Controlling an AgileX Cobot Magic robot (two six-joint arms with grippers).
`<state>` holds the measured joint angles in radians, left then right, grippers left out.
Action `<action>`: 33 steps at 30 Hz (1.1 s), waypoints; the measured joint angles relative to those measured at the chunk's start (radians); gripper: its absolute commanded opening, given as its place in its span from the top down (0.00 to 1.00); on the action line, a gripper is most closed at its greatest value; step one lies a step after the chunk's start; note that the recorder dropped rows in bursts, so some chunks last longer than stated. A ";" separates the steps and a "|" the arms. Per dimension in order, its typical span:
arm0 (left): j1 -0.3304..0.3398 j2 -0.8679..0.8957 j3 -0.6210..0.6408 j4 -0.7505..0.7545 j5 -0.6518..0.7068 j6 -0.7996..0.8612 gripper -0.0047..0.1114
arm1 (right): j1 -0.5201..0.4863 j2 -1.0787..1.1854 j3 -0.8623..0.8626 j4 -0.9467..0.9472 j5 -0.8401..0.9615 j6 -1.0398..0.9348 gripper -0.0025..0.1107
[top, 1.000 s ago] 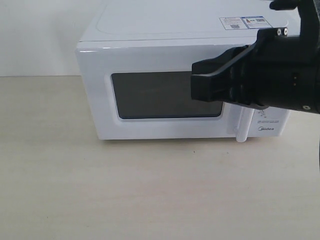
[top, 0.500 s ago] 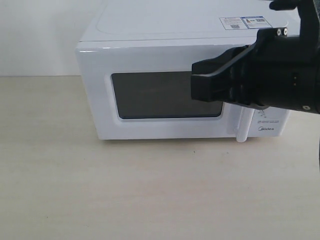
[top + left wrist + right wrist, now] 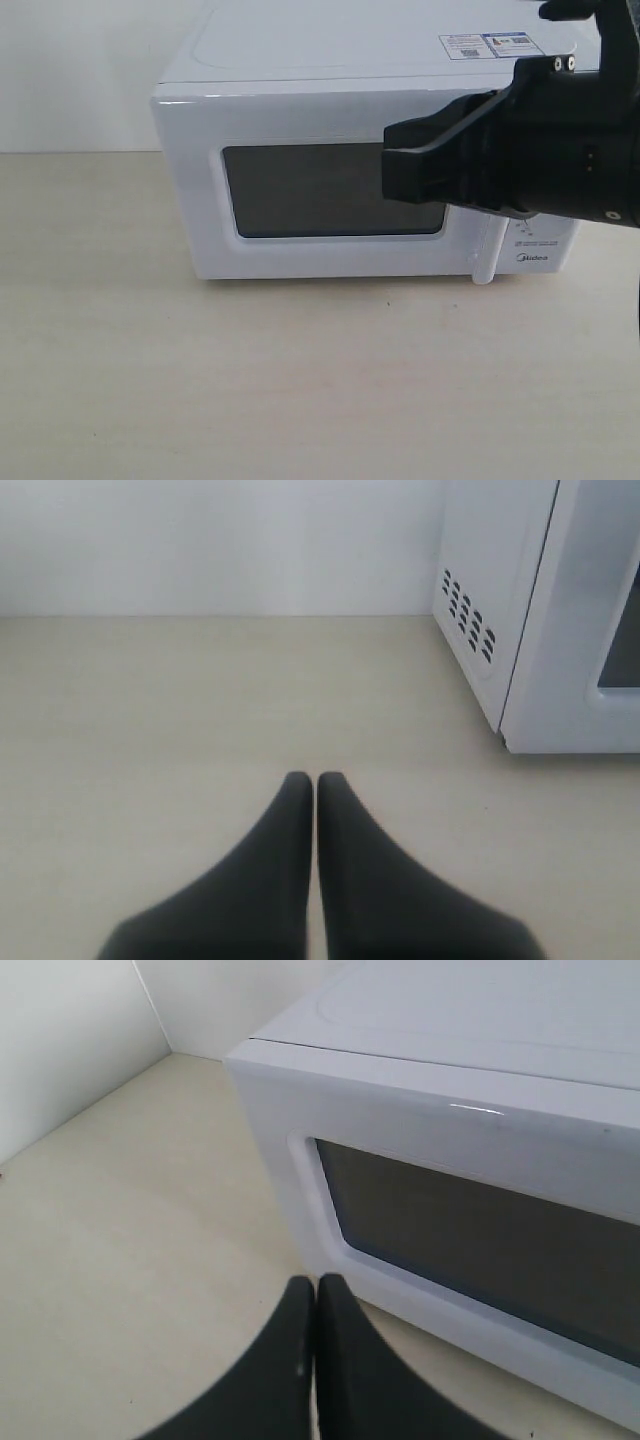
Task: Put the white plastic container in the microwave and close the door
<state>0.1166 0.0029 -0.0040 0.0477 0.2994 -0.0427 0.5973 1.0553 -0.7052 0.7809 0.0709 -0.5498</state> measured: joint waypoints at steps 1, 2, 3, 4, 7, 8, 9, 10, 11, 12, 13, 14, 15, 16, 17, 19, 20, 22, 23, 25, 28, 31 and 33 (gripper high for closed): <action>0.000 0.000 0.000 0.000 0.000 0.000 0.93 | 0.000 0.000 0.000 0.000 0.000 0.000 0.98; 0.000 0.000 0.000 0.000 0.000 0.000 0.93 | 0.000 0.000 0.000 0.000 0.000 0.000 0.98; 0.000 0.000 0.000 0.000 0.000 0.000 0.93 | 0.000 0.000 0.000 0.000 0.000 0.000 0.98; 0.000 0.000 0.000 0.000 0.000 0.000 0.93 | 0.000 0.000 0.000 0.000 0.000 0.000 0.98; 0.000 0.000 0.000 0.000 0.006 0.000 0.93 | 0.000 0.000 0.000 0.000 0.000 0.000 0.98; 0.000 0.000 0.000 0.000 0.006 0.000 0.93 | 0.000 0.000 0.000 0.000 0.000 0.000 0.98; 0.000 0.000 0.000 0.000 0.008 0.000 0.93 | 0.000 0.000 0.000 0.000 0.000 0.000 0.98; 0.000 0.000 0.000 0.000 0.008 0.000 0.93 | 0.000 0.000 0.000 0.000 0.000 0.000 0.98; 0.000 0.000 0.000 0.000 0.008 0.000 0.93 | 0.000 0.000 0.000 0.000 0.000 0.000 0.98; 0.000 0.000 0.000 0.000 0.008 0.000 0.93 | 0.000 0.000 0.000 0.000 0.000 -0.003 0.98; 0.000 0.000 0.000 0.000 0.008 0.000 0.93 | 0.000 0.000 0.000 -0.005 0.000 -0.016 0.98; 0.000 0.000 0.000 0.000 0.008 0.000 0.93 | 0.000 0.000 0.000 -0.015 -0.011 -0.038 0.98; 0.000 0.000 0.000 0.000 0.008 0.000 0.93 | 0.000 -0.002 0.000 -0.017 -0.016 -0.042 0.98; 0.000 0.000 0.000 0.000 0.008 0.000 0.93 | -0.002 -0.013 0.000 -0.019 -0.023 -0.055 0.98; 0.000 0.000 0.000 0.000 0.008 0.000 0.93 | -0.002 -0.022 0.000 -0.019 -0.025 -0.065 0.98; 0.000 0.000 0.000 0.000 0.008 0.000 0.93 | -0.015 -0.085 0.000 -0.019 0.005 -0.098 0.98; 0.000 0.000 0.000 0.000 0.008 0.000 0.93 | -0.041 -0.147 0.008 -0.019 0.037 -0.115 0.98; 0.000 0.000 0.000 0.000 0.008 0.000 0.93 | -0.129 -0.275 0.069 -0.019 0.071 -0.121 0.98; 0.000 0.000 0.000 0.000 0.008 0.000 0.93 | -0.158 -0.317 0.093 -0.019 0.076 -0.121 0.98; 0.000 0.000 0.000 0.000 0.008 0.000 0.93 | -0.238 -0.462 0.166 -0.019 0.081 -0.123 0.98; 0.000 0.000 0.000 0.000 0.008 0.000 0.93 | -0.356 -0.703 0.289 -0.022 0.074 -0.130 0.98; 0.000 0.000 0.000 0.000 0.008 0.000 0.93 | -0.455 -0.959 0.404 -0.022 0.056 -0.132 0.98; 0.000 0.000 0.000 0.000 0.008 0.000 0.93 | -0.484 -1.033 0.450 -0.022 0.049 -0.132 0.98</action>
<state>0.1166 0.0029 -0.0040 0.0477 0.3071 -0.0427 0.1138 0.0219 -0.2556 0.7592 0.1202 -0.6814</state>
